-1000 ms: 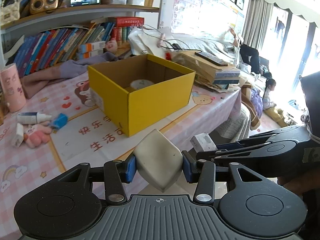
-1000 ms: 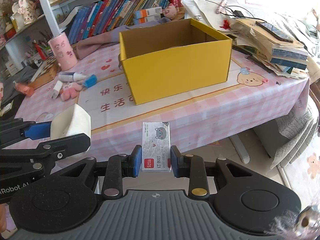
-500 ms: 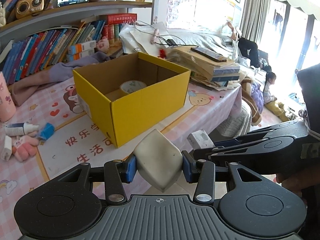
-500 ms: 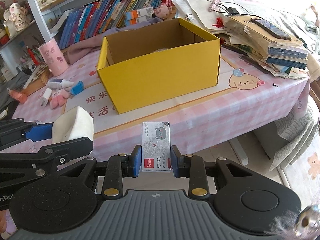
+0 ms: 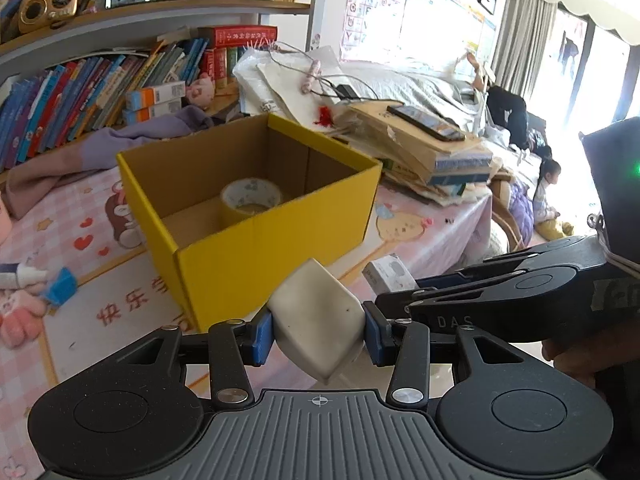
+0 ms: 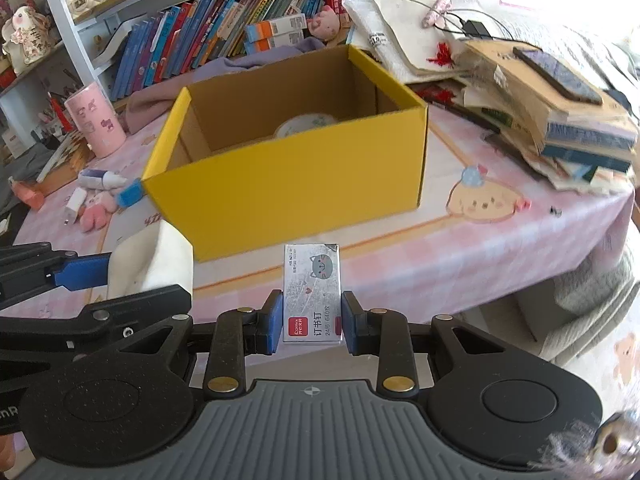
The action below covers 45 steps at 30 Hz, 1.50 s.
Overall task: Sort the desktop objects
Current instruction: 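Lift the cube charger and card box and carry both over the yellow box, then lower both into the yellow box and open the left and right tools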
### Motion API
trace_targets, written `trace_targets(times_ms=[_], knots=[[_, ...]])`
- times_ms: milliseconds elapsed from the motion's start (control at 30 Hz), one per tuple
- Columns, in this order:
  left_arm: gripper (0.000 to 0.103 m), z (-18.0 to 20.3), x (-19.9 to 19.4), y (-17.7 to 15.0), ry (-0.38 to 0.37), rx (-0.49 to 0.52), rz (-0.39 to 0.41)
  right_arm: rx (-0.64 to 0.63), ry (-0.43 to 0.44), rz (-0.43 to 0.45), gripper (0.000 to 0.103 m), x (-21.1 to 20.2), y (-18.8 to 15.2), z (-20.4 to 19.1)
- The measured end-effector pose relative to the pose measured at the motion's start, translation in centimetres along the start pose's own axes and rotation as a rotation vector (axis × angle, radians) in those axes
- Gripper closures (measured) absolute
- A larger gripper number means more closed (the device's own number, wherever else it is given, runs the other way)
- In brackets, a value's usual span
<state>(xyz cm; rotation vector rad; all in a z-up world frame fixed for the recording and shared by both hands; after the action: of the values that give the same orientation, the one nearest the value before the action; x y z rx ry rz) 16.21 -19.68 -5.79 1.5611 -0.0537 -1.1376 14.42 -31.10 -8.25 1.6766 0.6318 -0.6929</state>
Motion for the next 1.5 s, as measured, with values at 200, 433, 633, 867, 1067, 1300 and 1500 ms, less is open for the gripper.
trace_targets(times_ms=[200,433,633,867,1067,1300,1500], knots=[[0.060,0.9,1.3,2.9,0.032,-0.020,0.055,-0.047,0.025,0.034,0.075,0.6,2.9,1.9],[0.060,0.6,1.7,6.4,0.118,-0.014,0.122,-0.100,0.102,0.120,0.075,0.4,7.6,2.6],[0.060,-1.8,2.4,9.1,0.228,-0.022,0.173,-0.203,0.172,0.180,0.075,1.3,12.1,2.1],[0.060,-5.7,7.1,9.2,0.340,-0.033,0.059,-0.337,0.230,0.099,0.075,6.6,14.9,0.9],[0.060,-6.1,10.5,7.7,0.319,0.006,-0.069,-0.481,0.254,-0.029,0.075,11.1,14.3,-0.2],[0.059,-6.3,11.9,7.0,0.279,-0.024,-0.128,-0.563,0.267,-0.174,0.075,14.5,13.0,0.2],[0.055,-6.6,12.2,6.7,0.246,-0.076,-0.144,-0.544,0.295,-0.249,0.075,15.5,12.6,0.2]])
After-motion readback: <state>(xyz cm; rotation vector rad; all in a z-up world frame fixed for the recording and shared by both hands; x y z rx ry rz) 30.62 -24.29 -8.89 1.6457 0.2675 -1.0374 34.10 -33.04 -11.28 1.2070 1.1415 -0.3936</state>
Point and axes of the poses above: each gripper's, at about its wrist camera, not at the fingertips, and x roughly the way its jaws point, z to its right, y to its top, the point moved 8 cm from there along x, roughly the way its jaws point, and after that the axes turned 2 degrees about z, right-handed, at the moved point
